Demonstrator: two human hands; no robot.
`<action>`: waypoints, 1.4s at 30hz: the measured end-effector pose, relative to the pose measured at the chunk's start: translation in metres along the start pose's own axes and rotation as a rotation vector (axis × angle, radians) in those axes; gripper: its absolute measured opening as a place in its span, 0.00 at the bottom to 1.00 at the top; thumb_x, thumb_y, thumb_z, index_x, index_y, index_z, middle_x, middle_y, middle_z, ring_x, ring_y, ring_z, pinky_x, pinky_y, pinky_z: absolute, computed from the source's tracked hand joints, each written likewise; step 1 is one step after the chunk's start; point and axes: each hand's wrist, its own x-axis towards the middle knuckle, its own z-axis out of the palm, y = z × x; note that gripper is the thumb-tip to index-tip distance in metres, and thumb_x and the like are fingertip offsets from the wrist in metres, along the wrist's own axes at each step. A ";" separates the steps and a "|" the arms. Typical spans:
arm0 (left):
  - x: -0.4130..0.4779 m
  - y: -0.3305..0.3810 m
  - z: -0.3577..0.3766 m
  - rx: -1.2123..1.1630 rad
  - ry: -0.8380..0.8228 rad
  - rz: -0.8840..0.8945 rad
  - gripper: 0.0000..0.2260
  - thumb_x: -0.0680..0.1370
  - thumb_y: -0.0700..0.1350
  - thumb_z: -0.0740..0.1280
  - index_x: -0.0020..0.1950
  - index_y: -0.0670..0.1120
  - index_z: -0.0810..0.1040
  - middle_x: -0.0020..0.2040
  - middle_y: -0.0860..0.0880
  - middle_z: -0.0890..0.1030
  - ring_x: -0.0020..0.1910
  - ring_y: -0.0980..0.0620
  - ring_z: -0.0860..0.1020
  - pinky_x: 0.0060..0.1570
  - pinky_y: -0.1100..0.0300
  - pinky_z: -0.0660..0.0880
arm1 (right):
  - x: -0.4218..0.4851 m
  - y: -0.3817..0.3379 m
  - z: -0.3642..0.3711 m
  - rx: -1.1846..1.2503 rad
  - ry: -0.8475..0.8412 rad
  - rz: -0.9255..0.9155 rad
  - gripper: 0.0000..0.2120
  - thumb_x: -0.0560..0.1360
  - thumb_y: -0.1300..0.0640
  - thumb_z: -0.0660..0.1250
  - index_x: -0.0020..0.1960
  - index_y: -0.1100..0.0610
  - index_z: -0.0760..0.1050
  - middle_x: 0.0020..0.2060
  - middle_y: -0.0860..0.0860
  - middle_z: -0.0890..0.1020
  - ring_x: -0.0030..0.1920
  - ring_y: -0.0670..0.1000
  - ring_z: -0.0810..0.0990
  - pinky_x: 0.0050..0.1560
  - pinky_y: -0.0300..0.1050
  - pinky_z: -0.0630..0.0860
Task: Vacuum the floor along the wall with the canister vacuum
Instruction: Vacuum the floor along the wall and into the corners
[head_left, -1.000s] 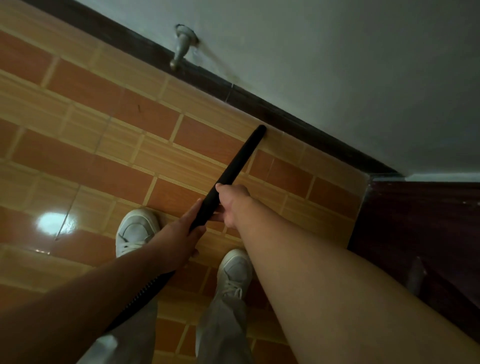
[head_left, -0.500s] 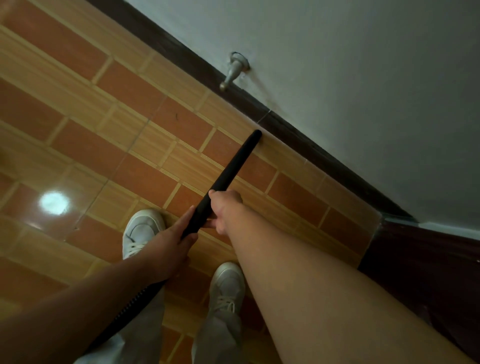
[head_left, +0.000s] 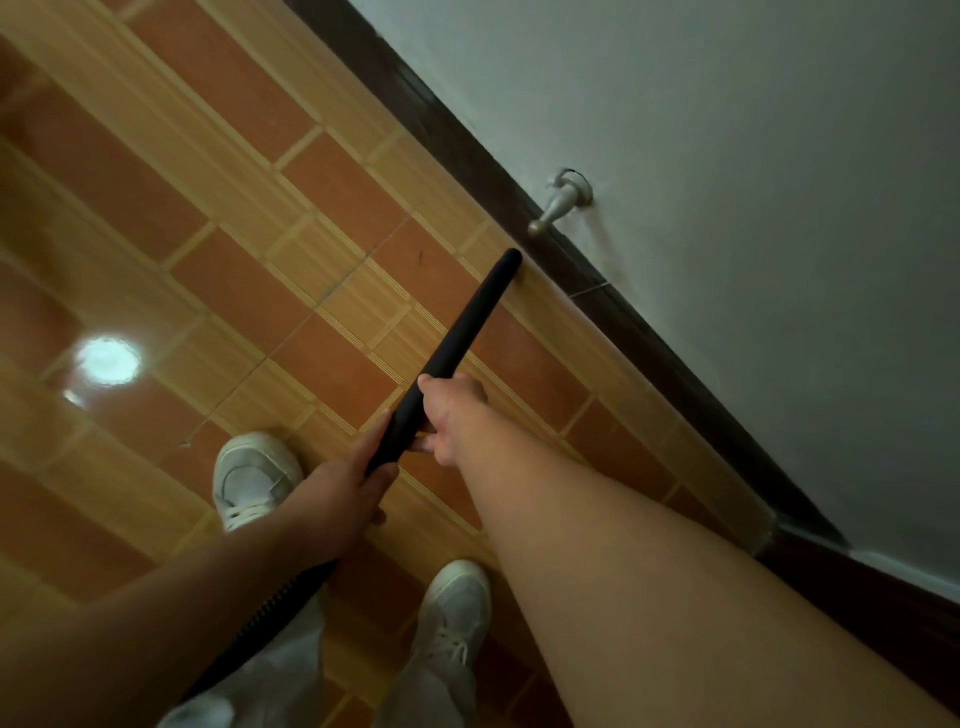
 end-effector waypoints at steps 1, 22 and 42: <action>0.003 -0.001 -0.004 -0.008 0.008 0.008 0.30 0.85 0.51 0.57 0.81 0.64 0.44 0.53 0.50 0.81 0.41 0.57 0.84 0.42 0.60 0.80 | 0.001 -0.004 0.005 -0.007 0.004 -0.007 0.17 0.85 0.57 0.63 0.73 0.55 0.68 0.63 0.59 0.78 0.60 0.63 0.80 0.45 0.63 0.84; 0.018 -0.014 -0.102 -0.225 0.093 -0.013 0.30 0.85 0.52 0.57 0.81 0.65 0.43 0.50 0.54 0.79 0.41 0.56 0.83 0.38 0.59 0.80 | 0.002 -0.082 0.109 -0.155 -0.007 -0.045 0.24 0.84 0.56 0.64 0.79 0.50 0.63 0.65 0.58 0.78 0.61 0.63 0.81 0.52 0.67 0.83; 0.017 -0.021 -0.159 -0.287 0.123 -0.069 0.31 0.85 0.50 0.59 0.81 0.65 0.44 0.52 0.50 0.79 0.42 0.52 0.83 0.36 0.55 0.83 | 0.008 -0.112 0.166 -0.200 -0.030 -0.053 0.20 0.83 0.56 0.65 0.74 0.52 0.68 0.63 0.57 0.79 0.59 0.62 0.81 0.48 0.64 0.84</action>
